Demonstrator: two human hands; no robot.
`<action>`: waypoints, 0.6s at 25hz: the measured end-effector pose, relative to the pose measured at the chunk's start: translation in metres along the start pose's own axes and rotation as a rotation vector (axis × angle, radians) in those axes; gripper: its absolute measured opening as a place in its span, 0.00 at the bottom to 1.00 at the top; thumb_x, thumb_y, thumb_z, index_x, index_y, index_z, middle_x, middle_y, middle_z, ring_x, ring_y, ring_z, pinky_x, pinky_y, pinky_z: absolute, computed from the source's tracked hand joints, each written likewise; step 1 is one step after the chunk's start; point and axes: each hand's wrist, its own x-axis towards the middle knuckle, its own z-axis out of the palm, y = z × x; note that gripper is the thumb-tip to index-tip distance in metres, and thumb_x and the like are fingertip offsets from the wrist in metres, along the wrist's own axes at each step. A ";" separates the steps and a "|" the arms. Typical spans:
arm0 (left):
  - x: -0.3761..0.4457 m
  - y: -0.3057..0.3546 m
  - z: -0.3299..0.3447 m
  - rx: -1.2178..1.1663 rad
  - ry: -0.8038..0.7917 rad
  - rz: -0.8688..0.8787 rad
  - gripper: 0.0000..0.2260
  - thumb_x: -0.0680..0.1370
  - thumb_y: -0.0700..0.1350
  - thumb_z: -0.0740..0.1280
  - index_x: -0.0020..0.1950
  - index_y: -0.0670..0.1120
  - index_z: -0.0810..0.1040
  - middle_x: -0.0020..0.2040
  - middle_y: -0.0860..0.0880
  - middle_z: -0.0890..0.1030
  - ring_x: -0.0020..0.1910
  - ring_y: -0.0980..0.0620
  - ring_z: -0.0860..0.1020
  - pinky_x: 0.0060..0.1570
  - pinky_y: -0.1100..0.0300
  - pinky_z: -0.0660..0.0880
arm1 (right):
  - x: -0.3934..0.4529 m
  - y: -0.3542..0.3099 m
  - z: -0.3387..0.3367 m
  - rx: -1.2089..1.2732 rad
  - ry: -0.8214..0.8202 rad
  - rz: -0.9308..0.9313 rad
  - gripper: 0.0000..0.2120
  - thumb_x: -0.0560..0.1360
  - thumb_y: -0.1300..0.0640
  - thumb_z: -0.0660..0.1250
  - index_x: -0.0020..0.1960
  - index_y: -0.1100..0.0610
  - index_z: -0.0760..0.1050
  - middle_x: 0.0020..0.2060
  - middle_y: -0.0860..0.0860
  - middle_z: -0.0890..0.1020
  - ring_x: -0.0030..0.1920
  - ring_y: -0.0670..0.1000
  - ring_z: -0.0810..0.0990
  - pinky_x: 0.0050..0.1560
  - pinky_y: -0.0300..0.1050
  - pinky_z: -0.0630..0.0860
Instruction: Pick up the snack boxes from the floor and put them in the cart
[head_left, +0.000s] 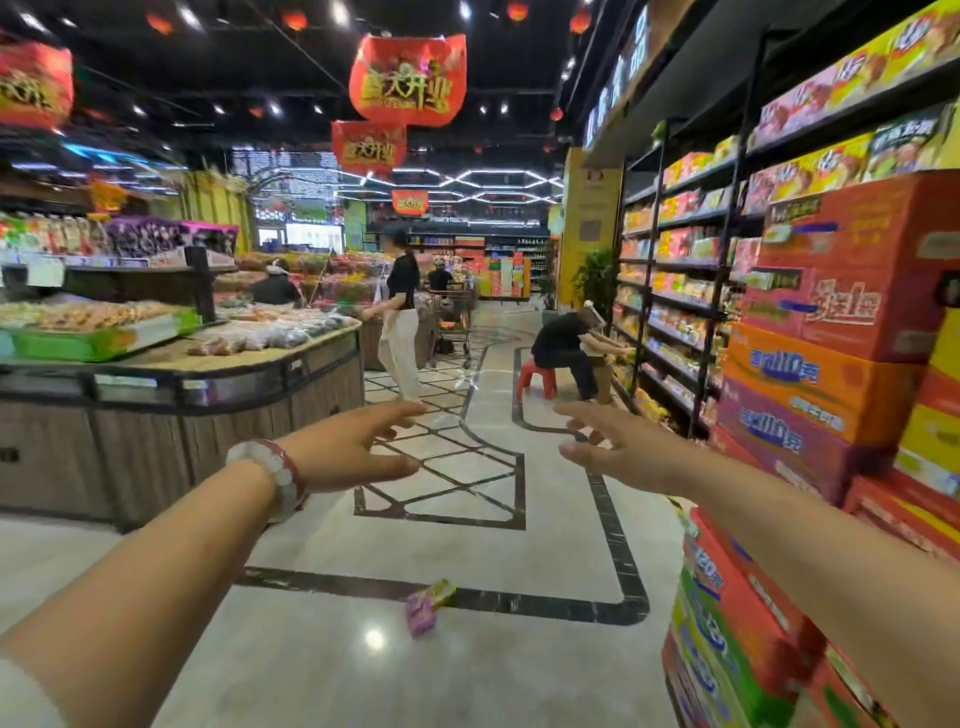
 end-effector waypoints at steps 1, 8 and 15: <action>0.013 -0.011 -0.002 -0.003 -0.007 0.008 0.28 0.76 0.54 0.65 0.73 0.58 0.56 0.72 0.54 0.65 0.66 0.56 0.67 0.61 0.63 0.64 | 0.018 0.000 0.003 0.005 0.003 0.004 0.27 0.78 0.43 0.58 0.75 0.44 0.57 0.70 0.49 0.68 0.62 0.48 0.71 0.63 0.44 0.70; 0.106 -0.071 -0.004 0.015 -0.051 0.021 0.28 0.77 0.53 0.64 0.74 0.57 0.56 0.72 0.54 0.65 0.68 0.55 0.67 0.64 0.61 0.64 | 0.134 0.024 0.025 0.055 -0.016 0.018 0.27 0.78 0.43 0.58 0.75 0.44 0.57 0.71 0.49 0.68 0.65 0.51 0.71 0.65 0.46 0.70; 0.240 -0.123 0.013 0.069 -0.065 -0.027 0.28 0.77 0.55 0.64 0.74 0.58 0.55 0.74 0.54 0.60 0.70 0.54 0.63 0.66 0.59 0.62 | 0.279 0.093 0.039 0.056 -0.018 -0.002 0.26 0.78 0.43 0.59 0.74 0.44 0.58 0.70 0.48 0.69 0.60 0.48 0.73 0.60 0.43 0.72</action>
